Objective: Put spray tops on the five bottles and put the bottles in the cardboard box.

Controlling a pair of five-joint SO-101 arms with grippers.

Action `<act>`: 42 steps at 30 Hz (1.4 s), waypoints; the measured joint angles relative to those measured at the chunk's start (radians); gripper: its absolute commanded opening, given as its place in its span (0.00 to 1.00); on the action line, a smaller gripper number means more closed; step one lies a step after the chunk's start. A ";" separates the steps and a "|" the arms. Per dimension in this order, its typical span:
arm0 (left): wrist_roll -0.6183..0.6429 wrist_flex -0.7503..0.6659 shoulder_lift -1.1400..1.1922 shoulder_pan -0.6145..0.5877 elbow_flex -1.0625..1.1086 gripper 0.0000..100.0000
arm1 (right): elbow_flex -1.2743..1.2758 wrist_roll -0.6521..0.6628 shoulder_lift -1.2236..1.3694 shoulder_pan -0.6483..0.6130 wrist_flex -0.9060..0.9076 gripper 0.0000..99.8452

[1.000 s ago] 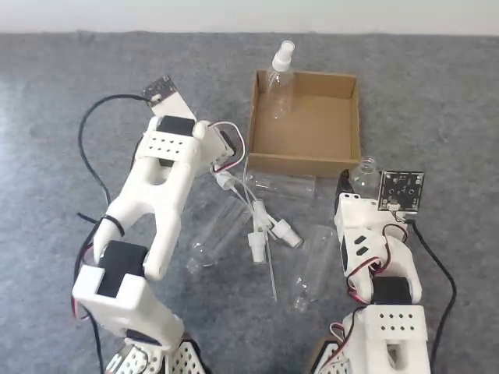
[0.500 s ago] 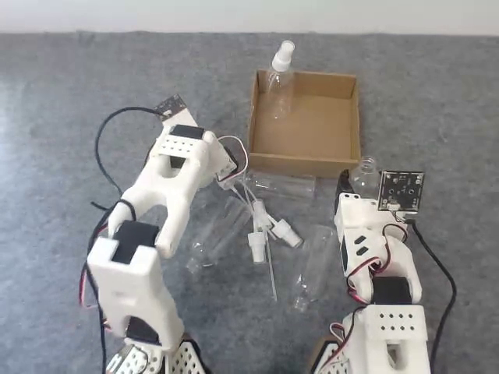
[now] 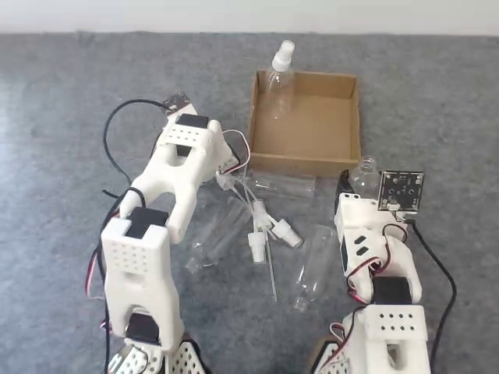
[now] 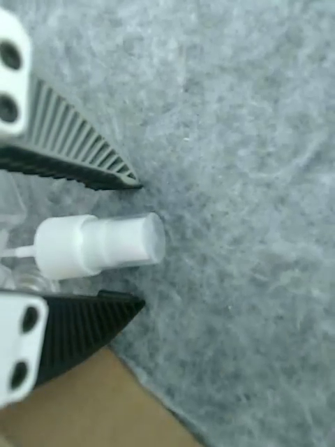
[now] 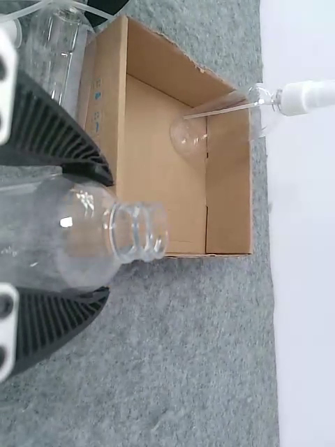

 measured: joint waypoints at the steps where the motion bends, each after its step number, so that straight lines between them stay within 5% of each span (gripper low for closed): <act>1: 0.000 0.011 0.006 0.000 -0.014 0.15 | 0.000 0.000 0.000 0.000 0.000 0.10; 7: 0.000 0.021 0.035 0.008 -0.075 0.01 | 0.000 0.000 0.000 0.000 0.000 0.10; 42: -0.121 0.170 -0.164 -0.074 -0.078 0.01 | 0.000 0.000 0.000 0.000 0.000 0.10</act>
